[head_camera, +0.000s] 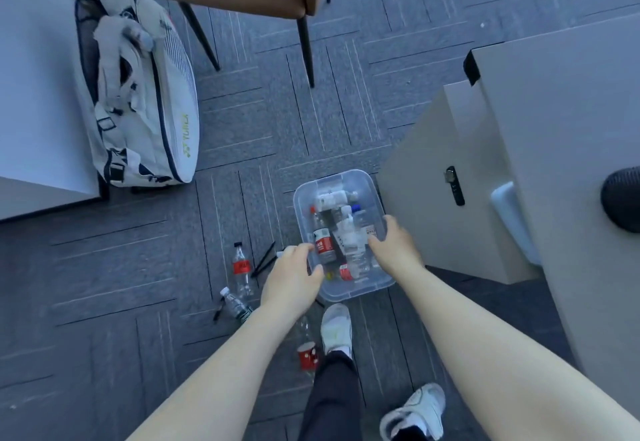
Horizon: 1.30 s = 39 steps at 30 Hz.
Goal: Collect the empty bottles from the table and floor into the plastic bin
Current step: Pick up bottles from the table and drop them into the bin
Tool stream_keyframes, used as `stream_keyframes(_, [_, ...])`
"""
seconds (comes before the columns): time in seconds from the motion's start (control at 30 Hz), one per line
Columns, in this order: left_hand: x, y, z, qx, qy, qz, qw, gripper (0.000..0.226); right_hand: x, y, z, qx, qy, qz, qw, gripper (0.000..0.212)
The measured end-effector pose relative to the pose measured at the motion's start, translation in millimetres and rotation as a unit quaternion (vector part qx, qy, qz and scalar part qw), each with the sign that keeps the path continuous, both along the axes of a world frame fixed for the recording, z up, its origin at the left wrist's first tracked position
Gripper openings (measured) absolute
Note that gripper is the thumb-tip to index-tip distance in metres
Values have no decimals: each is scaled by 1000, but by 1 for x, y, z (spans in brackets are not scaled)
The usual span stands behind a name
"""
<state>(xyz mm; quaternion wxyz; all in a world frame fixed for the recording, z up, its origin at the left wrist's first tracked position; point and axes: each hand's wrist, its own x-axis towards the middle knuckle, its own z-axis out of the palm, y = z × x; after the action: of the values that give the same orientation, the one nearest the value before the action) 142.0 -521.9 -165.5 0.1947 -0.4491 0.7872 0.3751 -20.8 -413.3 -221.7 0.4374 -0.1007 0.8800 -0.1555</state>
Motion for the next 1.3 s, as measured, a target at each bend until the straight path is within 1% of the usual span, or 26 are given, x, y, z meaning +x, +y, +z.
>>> stream_keyframes(0.13, [-13,5,12,-9,7,-44,999,45,7,15,26,-19,12,12,1000,54])
stream_keyframes(0.23, [-33,13,33,-29,29,-93,995,44,8,32,59,-41,42,16,998,49])
stream_keyframes(0.33, [-60,29,64,-58,63,-152,985,45,5,56,103,-58,96,36,993,47])
stream_keyframes(0.43, [-90,53,100,-92,104,-208,968,41,2,91,153,-72,185,63,978,43])
stream_keyframes(0.5, [-109,77,123,-109,135,-253,952,40,1,123,185,-80,247,64,964,41])
stream_keyframes(0.6, [-136,126,156,-127,189,-322,919,39,-2,187,222,-73,315,31,946,41])
stream_keyframes(0.67, [-153,168,174,-142,221,-373,890,38,-3,240,241,-56,351,1,935,42])
stream_keyframes(0.77, [-175,244,197,-162,252,-449,842,40,2,331,261,-28,378,-79,922,42])
stream_keyframes(0.87, [-185,330,214,-159,270,-494,811,40,19,429,271,10,391,-166,905,42])
stream_keyframes(0.97, [-183,415,223,-150,273,-536,785,39,45,520,274,50,366,-262,892,44])
stream_keyframes(1.07, [-175,493,226,-130,272,-566,767,39,68,597,272,103,366,-326,866,49])
stream_keyframes(1.1, [-171,517,226,-124,272,-574,762,40,76,620,269,120,364,-342,858,50])
stream_keyframes(1.2, [-156,577,225,-107,262,-594,753,40,96,673,252,151,329,-372,855,61])
stream_keyframes(1.3, [-143,617,221,-99,246,-604,752,40,105,701,232,175,296,-389,855,71])
